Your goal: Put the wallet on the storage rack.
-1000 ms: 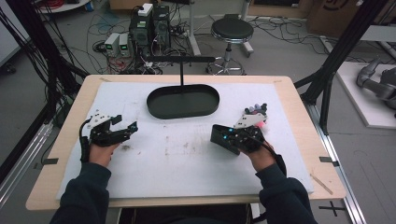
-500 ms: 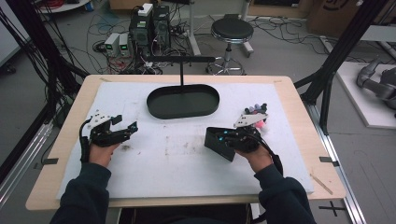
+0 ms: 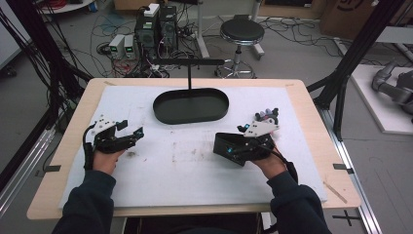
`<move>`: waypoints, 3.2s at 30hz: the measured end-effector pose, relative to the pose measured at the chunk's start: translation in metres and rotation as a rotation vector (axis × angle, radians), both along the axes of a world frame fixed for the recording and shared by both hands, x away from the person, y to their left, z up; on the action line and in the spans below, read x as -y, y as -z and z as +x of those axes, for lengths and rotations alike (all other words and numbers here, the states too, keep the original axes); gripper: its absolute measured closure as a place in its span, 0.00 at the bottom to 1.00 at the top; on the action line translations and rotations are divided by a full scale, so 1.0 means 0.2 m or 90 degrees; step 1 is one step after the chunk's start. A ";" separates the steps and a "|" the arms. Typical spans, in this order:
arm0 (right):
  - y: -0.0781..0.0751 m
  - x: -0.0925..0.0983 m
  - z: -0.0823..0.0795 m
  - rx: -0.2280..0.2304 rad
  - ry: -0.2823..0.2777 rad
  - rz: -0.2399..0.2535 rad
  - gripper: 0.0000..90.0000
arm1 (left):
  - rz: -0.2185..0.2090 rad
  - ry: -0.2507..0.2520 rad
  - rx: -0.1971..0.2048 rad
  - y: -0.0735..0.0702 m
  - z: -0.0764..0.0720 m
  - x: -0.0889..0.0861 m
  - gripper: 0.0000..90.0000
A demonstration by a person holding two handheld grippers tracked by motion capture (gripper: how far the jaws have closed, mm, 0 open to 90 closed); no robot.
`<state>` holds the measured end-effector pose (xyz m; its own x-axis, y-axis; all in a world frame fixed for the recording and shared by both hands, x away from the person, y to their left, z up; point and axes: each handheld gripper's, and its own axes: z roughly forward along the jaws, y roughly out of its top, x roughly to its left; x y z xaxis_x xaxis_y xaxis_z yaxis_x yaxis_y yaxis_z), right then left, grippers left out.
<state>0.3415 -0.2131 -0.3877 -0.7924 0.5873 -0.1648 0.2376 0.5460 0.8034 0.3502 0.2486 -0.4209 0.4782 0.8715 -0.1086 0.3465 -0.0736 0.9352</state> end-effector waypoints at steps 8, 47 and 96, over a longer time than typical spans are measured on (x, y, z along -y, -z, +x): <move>0.08 0.03 0.07 -0.101 -0.039 -0.005 0.41 | -0.002 -0.001 -0.002 0.00 0.00 0.00 0.30; -0.12 -0.41 0.68 -0.083 0.113 0.117 0.86 | -0.006 0.011 0.014 0.01 0.01 0.01 0.31; -0.14 -0.12 0.62 -0.065 0.188 0.024 0.24 | -0.010 -0.007 0.015 0.01 0.02 -0.01 0.26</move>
<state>0.4649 -0.1882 -0.3602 -0.5983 0.7985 -0.0669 0.4613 0.4115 0.7861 0.3541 0.2514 -0.4236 0.4713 0.8750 -0.1104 0.3246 -0.0557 0.9442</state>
